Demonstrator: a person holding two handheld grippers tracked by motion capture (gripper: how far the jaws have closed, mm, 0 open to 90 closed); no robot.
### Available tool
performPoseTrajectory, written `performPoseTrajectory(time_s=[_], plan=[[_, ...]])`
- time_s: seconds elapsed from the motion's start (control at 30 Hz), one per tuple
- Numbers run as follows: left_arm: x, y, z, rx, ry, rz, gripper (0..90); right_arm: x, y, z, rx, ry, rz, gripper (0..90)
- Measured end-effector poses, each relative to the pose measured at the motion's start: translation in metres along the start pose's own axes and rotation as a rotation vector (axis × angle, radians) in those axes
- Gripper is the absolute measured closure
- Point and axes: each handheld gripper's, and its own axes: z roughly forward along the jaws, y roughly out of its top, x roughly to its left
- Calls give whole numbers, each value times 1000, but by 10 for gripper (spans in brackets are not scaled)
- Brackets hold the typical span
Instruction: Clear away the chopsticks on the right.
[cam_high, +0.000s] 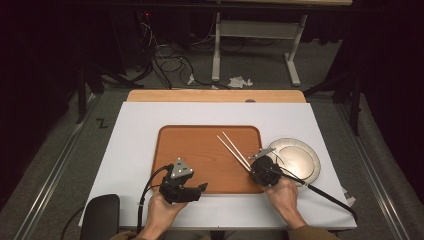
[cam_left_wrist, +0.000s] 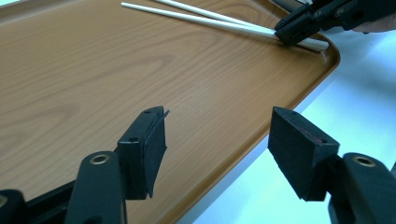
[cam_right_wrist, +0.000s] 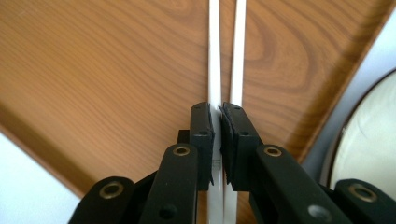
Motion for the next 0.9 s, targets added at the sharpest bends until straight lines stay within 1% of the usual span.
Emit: performPoseTrajectory(time_s=[0.1, 0.17, 0.23, 0.3, 0.33, 0.43, 0.47, 0.7, 0.73, 0.9], plan=[[1, -2, -2, -2, 9, -7, 369, 1, 2, 3, 7, -4, -20, 840], [1, -3, -3, 0, 12, -8, 369, 3, 3, 6, 0, -6, -20, 837], [1, -4, -4, -2, 16, -14, 369, 2, 4, 6, 2, -10, -34, 832], [1, -4, -5, 1, 23, -7, 368, 3, 4, 6, 1, -9, -42, 811], [1, -5, -5, -2, 17, -16, 368, 3, 5, 6, 1, -10, -44, 802], [1, -6, -7, -1, 27, -9, 368, 3, 5, 6, -5, -9, -43, 792], [1, -6, -6, -2, 22, -15, 369, 2, 5, 6, -8, -7, -48, 785], [1, -7, -8, -3, 23, -15, 368, 0, 6, -7, -55, 12, -51, 735], [1, -7, -9, -5, 33, -11, 368, -1, 6, -8, -62, 17, -56, 726], [1, -8, -10, -9, 24, -19, 368, -3, 6, -15, -100, 42, -66, 679]])
